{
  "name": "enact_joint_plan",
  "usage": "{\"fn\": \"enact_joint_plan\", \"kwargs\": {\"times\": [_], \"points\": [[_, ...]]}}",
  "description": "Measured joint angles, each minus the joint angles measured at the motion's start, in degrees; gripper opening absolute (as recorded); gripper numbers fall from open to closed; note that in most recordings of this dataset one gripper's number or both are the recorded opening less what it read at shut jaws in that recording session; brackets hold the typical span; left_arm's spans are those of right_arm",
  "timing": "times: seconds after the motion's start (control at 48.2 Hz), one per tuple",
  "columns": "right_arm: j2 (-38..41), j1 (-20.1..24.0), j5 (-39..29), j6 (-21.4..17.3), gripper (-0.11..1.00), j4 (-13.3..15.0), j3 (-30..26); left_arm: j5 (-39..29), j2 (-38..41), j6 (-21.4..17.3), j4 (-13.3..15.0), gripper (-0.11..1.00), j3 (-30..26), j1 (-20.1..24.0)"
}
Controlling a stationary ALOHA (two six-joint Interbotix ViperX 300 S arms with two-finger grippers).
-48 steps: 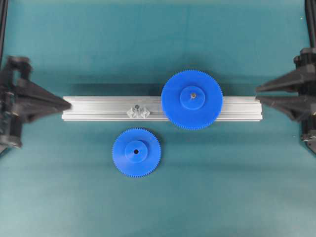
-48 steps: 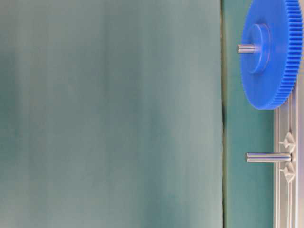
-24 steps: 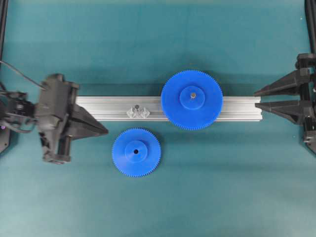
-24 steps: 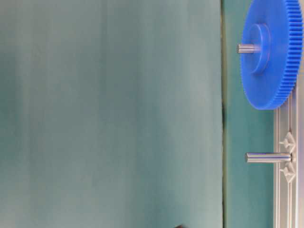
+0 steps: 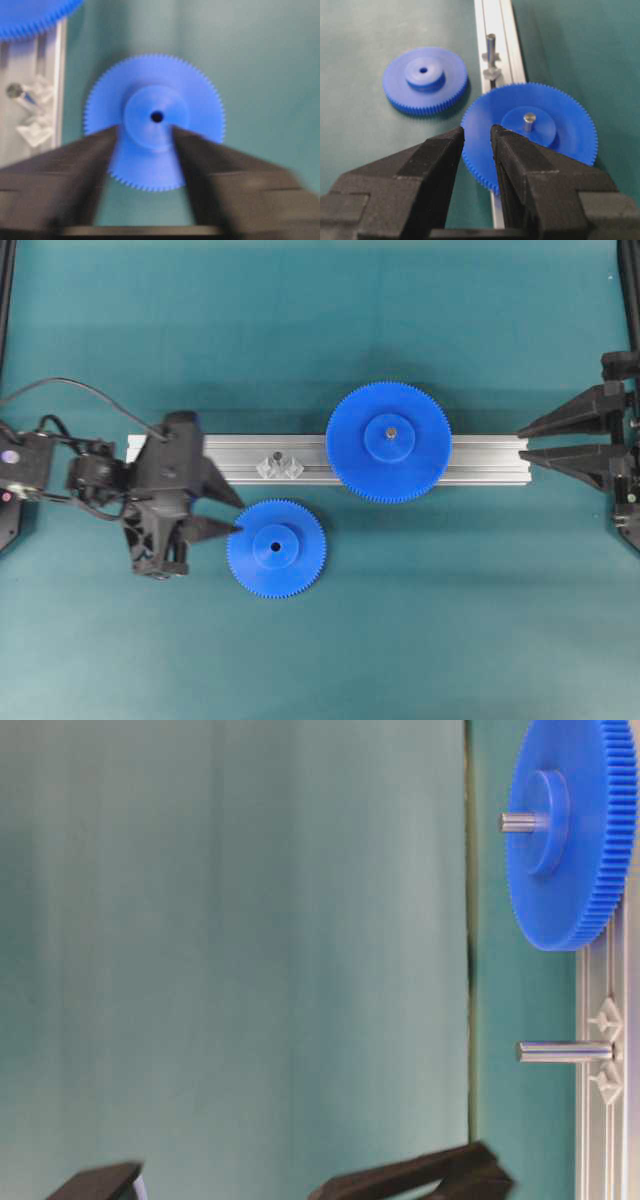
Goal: Insert the small gear onto the shaft.
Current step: 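Lower the left gripper and grasp the small blue gear's hub, then lift the gear and carry it up over the empty shaft on the rail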
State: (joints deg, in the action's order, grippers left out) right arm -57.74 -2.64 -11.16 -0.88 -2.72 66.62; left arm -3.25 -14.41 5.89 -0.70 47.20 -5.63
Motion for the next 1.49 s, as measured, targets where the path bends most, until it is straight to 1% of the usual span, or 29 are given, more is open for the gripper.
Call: {"fn": "enact_joint_plan", "kwargs": {"times": [0.083,0.124,0.145,0.207,0.497,0.725,0.891,1.078,1.492], "points": [[-0.09,-0.18,-0.18,0.00,0.41,0.00,0.00,-1.32,2.46,1.05,0.09,0.87,-1.76,0.09],[-0.09,-0.26,-0.26,0.00,0.41,0.00,0.00,-1.85,3.60,1.67,0.09,0.91,-2.64,0.00],[-0.09,-0.26,-0.26,0.00,0.41,0.00,-0.09,-2.11,4.04,2.02,0.00,0.92,-2.99,0.09],[-0.18,-0.44,-0.53,0.00,0.41,0.00,0.00,-3.16,5.45,2.90,0.09,0.91,-4.13,0.00],[-1.76,-0.79,-2.99,0.00,0.41,0.00,0.00,-10.72,13.62,2.90,0.00,0.90,-10.11,0.00],[-4.04,-0.79,-4.75,0.00,0.41,0.00,0.00,-12.92,19.34,2.90,0.00,0.90,-14.85,0.00],[-4.57,-0.79,-5.62,0.00,0.41,0.00,0.00,-15.03,21.18,2.90,0.00,0.90,-17.31,-0.18],[-4.57,-1.05,-5.54,-0.09,0.41,0.00,0.53,-17.49,22.15,2.90,0.00,0.90,-18.11,-1.32],[-5.98,-2.02,-5.27,0.00,0.41,0.00,1.05,-17.93,23.38,3.08,0.00,0.90,-18.19,-1.32]]}}
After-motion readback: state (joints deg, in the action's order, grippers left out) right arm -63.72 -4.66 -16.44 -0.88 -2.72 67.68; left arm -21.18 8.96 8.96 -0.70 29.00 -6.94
